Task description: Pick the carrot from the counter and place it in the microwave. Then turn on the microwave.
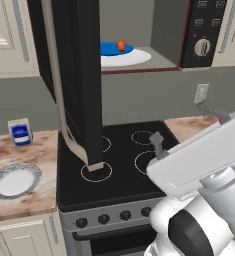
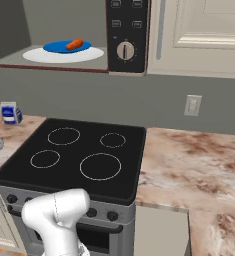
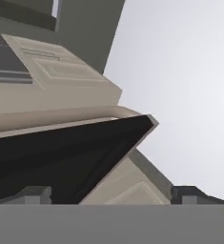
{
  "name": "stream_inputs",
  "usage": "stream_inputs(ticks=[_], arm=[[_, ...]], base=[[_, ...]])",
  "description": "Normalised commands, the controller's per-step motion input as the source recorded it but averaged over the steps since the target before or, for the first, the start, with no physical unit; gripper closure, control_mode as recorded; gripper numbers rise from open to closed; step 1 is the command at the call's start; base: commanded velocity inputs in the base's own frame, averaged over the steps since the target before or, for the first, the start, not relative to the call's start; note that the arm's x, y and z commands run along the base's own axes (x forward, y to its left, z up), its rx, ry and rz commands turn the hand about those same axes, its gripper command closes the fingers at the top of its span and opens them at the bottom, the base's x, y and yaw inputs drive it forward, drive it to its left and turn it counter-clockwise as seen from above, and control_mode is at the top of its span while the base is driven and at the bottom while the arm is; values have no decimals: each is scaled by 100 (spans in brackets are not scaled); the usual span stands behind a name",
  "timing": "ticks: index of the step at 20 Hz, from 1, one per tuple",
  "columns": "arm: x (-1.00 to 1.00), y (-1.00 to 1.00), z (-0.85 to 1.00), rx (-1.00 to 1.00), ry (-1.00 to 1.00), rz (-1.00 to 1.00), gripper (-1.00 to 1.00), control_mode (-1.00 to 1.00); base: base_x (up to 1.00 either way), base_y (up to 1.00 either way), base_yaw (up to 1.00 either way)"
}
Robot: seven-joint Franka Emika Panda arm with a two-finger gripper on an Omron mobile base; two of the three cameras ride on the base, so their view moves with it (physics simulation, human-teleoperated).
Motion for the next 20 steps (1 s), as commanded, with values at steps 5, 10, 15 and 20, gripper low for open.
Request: stream_inputs(ticks=[5,10,15,20], arm=[[-62,21,-23,-11,-11,-19,-100,-100],[-40,37,-52,-17,-9,-27,-100,-100],[-27,37,-46,-15,-6,-33,-100,-100],[0,32,-42,-11,0,-35,-100,-100]], base=[[0,0,0],[0,0,0],[0,0,0],[0,0,0]])
